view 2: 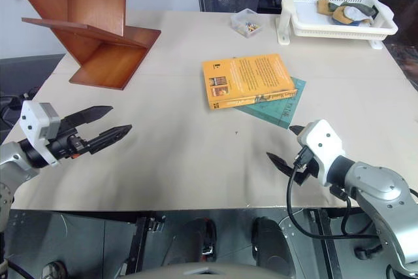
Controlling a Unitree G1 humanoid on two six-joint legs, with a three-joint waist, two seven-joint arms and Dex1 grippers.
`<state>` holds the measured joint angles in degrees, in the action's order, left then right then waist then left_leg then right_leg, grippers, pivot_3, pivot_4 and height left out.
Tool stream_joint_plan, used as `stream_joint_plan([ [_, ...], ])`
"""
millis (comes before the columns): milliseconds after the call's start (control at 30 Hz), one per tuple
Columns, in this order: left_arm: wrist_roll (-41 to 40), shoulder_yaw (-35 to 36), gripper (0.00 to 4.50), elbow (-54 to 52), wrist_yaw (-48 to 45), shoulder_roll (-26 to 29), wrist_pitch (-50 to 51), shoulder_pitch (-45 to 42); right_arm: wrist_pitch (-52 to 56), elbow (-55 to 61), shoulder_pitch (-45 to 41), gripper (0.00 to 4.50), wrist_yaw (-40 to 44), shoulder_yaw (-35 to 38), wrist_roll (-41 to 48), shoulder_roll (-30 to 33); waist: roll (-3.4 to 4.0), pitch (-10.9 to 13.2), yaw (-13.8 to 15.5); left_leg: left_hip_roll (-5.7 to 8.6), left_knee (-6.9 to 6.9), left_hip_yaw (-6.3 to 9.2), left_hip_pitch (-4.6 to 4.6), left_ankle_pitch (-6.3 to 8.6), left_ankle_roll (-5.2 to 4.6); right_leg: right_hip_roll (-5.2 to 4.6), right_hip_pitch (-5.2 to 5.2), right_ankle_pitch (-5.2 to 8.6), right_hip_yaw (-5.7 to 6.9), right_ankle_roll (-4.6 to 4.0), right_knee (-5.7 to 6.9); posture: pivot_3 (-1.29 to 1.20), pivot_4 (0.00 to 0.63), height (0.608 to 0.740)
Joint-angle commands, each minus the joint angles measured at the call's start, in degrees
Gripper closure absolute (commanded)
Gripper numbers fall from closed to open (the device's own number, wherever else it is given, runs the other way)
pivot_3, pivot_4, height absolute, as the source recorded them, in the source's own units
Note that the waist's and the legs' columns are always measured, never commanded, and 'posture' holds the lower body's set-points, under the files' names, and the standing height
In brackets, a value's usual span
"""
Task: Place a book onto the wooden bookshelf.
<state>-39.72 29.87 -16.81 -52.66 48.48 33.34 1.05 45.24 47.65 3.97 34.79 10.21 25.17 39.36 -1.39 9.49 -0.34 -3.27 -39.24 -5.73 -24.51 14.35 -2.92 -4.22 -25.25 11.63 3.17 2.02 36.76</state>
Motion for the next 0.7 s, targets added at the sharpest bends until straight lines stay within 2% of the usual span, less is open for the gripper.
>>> stream_joint_plan([
  [33, -0.7, 1.4, 0.0, -0.8, -0.7, 1.4, -0.3, -0.4, -0.7, 1.6, 0.1, 0.05, -1.0, 0.7, 0.3, -0.1, 0.0, 0.0, 0.0, 0.0, 0.0, 0.0, 0.0, 0.0, 0.0, 0.0, 0.0, 0.0, 0.0, 0.0, 0.0, 0.0, 0.15, 0.74],
  [400, -1.4, -2.6, 0.0, -2.5, 0.4, -0.5, -0.6, -2.7, 0.3, -3.0, -3.8, 0.05, -6.7, -2.1, -1.0, -3.4, 0.0, 0.0, 0.0, 0.0, 0.0, 0.0, 0.01, 0.0, 0.0, 0.02, 0.0, 0.0, 0.0, 0.0, 0.01, 0.0, 0.15, 0.74],
  [467, -1.6, -3.4, 0.0, -3.0, 0.2, -0.8, -0.9, -3.2, 1.6, -5.0, -5.6, 0.57, -7.3, -1.4, 0.2, -4.3, 0.0, 0.0, 0.0, 0.01, 0.0, -0.02, 0.01, 0.0, 0.0, 0.02, 0.01, -0.02, -0.01, -0.02, 0.01, 0.0, 0.15, 0.74],
  [500, -1.8, -3.9, 0.0, -3.4, 0.2, -0.9, -1.0, -3.7, 1.8, -6.2, -6.9, 1.07, -7.5, -1.4, 0.2, -4.3, -0.01, 0.0, 0.0, 0.02, 0.0, -0.03, 0.01, -0.01, 0.0, 0.02, 0.0, -0.03, -0.01, -0.04, 0.01, 0.0, 0.15, 0.74],
  [533, -1.9, -4.3, 0.0, -3.6, 0.2, -1.1, -1.0, -4.0, 1.9, -6.9, -7.7, 1.28, -7.6, -1.5, 0.1, -4.3, 0.0, 0.0, 0.0, 0.04, 0.0, -0.03, 0.01, -0.01, 0.0, 0.03, 0.0, -0.1, -0.02, -0.14, 0.01, 0.0, 0.15, 0.74],
  [567, -1.9, -4.5, 0.0, -3.7, 0.3, -1.2, -1.1, -4.2, 2.0, -7.4, -8.3, 1.93, -7.6, -1.6, 0.0, -4.2, 0.0, 0.0, -0.1, 0.05, 0.0, -0.02, 0.0, -0.01, 0.0, 0.03, 0.0, -0.12, -0.01, -0.18, 0.01, 0.0, 0.15, 0.74],
  [633, -1.8, -5.1, 0.0, -3.9, 0.5, -1.3, -1.1, -4.9, 2.2, -9.0, -9.8, 2.46, -8.2, -1.6, -0.1, -4.3, 0.0, 0.0, 0.0, 0.06, 0.0, -0.02, 0.0, -0.01, 0.0, 0.05, 0.0, -0.12, -0.01, -0.18, 0.01, 0.0, 0.15, 0.74],
  [700, -3.3, -7.5, 0.0, -7.3, 0.8, -1.9, -0.3, -6.8, 0.3, -20.0, -18.2, 3.36, -9.5, -3.6, -4.5, -3.0, 0.0, 0.0, -0.1, 0.07, 0.0, -0.02, 0.0, -0.01, 0.0, 0.06, 0.01, -0.12, -0.01, -0.18, 0.01, 0.0, 0.15, 0.74],
])
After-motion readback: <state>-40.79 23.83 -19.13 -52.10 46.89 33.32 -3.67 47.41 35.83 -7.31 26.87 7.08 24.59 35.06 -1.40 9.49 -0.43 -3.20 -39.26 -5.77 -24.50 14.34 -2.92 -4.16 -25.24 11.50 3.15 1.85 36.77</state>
